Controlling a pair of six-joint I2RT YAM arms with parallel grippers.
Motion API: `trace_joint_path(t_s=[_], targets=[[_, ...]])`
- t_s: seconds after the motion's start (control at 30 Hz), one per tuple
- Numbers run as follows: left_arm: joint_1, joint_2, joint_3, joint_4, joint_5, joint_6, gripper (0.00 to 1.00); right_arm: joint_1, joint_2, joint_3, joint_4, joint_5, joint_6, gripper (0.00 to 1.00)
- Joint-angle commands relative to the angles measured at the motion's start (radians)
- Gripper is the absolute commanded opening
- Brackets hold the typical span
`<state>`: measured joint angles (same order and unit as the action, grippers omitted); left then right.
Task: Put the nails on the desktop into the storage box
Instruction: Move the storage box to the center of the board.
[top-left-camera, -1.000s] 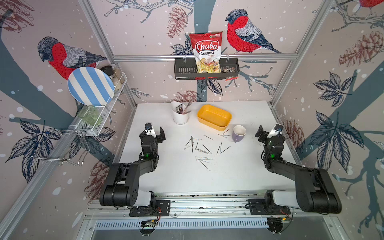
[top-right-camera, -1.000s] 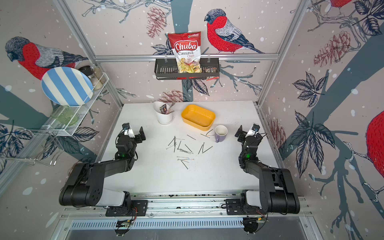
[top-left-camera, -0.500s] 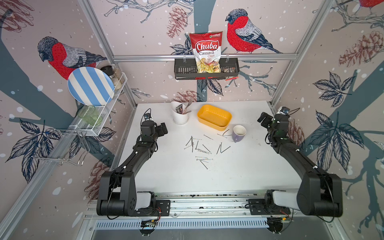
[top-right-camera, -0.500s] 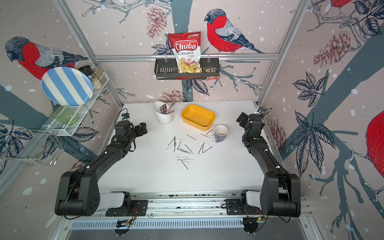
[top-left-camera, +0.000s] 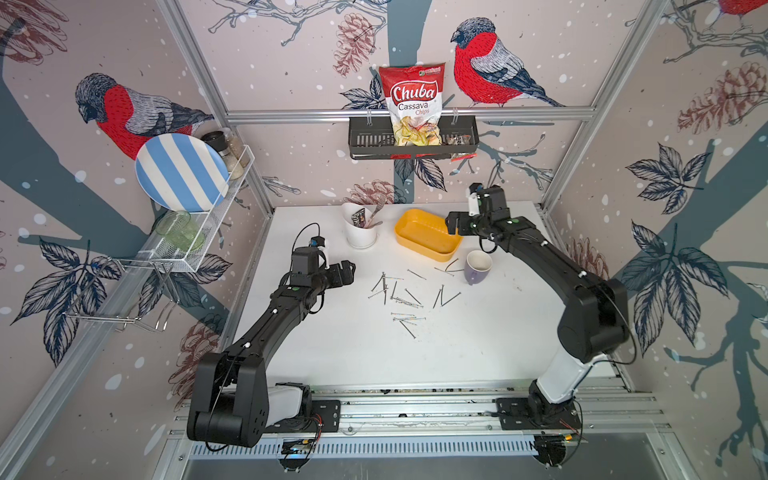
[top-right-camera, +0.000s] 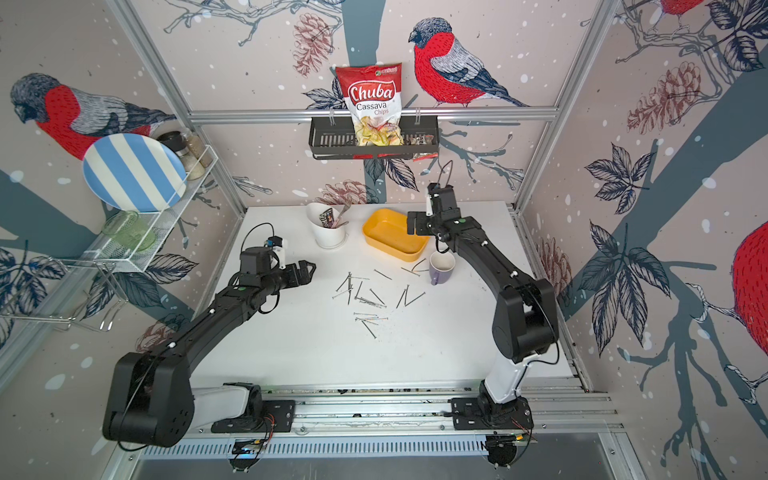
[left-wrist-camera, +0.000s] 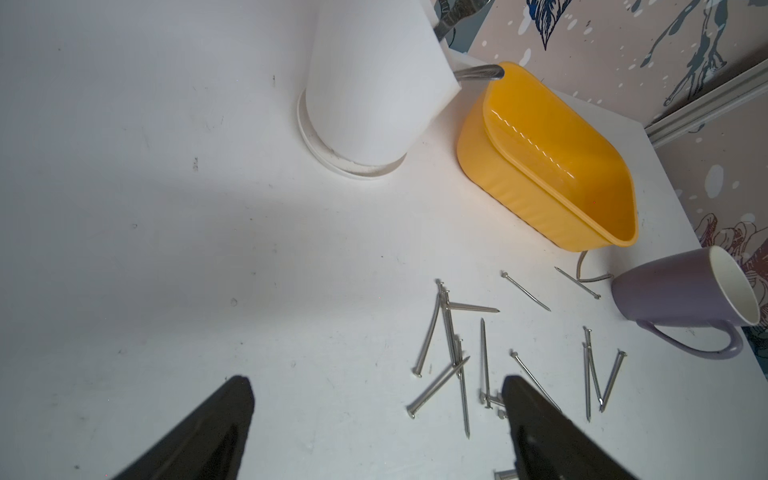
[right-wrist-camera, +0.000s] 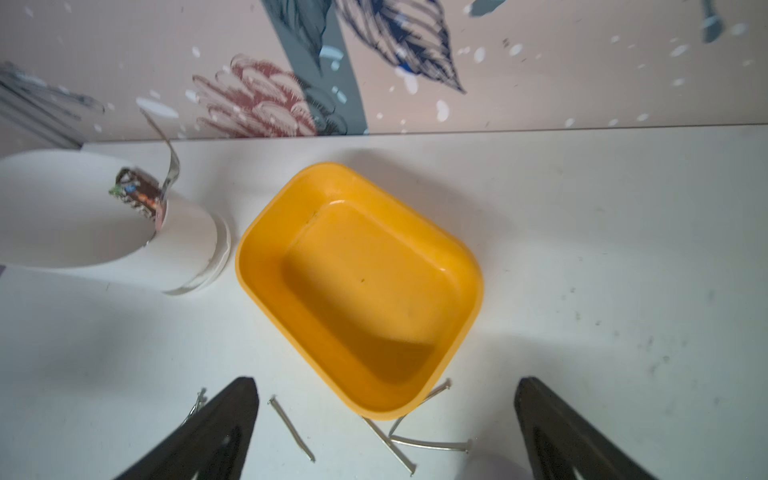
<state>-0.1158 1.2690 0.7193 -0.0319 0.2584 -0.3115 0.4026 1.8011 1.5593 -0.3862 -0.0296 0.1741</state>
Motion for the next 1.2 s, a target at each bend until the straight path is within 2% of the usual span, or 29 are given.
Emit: trace_joint_path(t_s=[0.0,0.4,0.87,1.07,1.17], targets=[[-0.005,-0.025,-0.017,-0.017,0.009,-0.007,0.95,0.053,0.105,0.100,-0.140,-0.003,-0.093,1.00],[-0.007,-0.074,-0.022,-0.076,0.005,0.007,0.95,0.127,0.439,0.428,-0.197,-0.007,-0.127,1.00],[-0.007,-0.062,-0.026,-0.105,-0.011,0.018,0.95,0.137,0.502,0.443,-0.192,-0.158,-0.210,0.85],[-0.006,-0.035,-0.024,-0.101,-0.007,0.018,0.95,0.146,0.519,0.429,-0.194,-0.147,-0.229,0.75],[-0.005,-0.025,-0.023,-0.100,-0.011,0.015,0.95,0.151,0.527,0.427,-0.191,-0.119,-0.238,0.73]])
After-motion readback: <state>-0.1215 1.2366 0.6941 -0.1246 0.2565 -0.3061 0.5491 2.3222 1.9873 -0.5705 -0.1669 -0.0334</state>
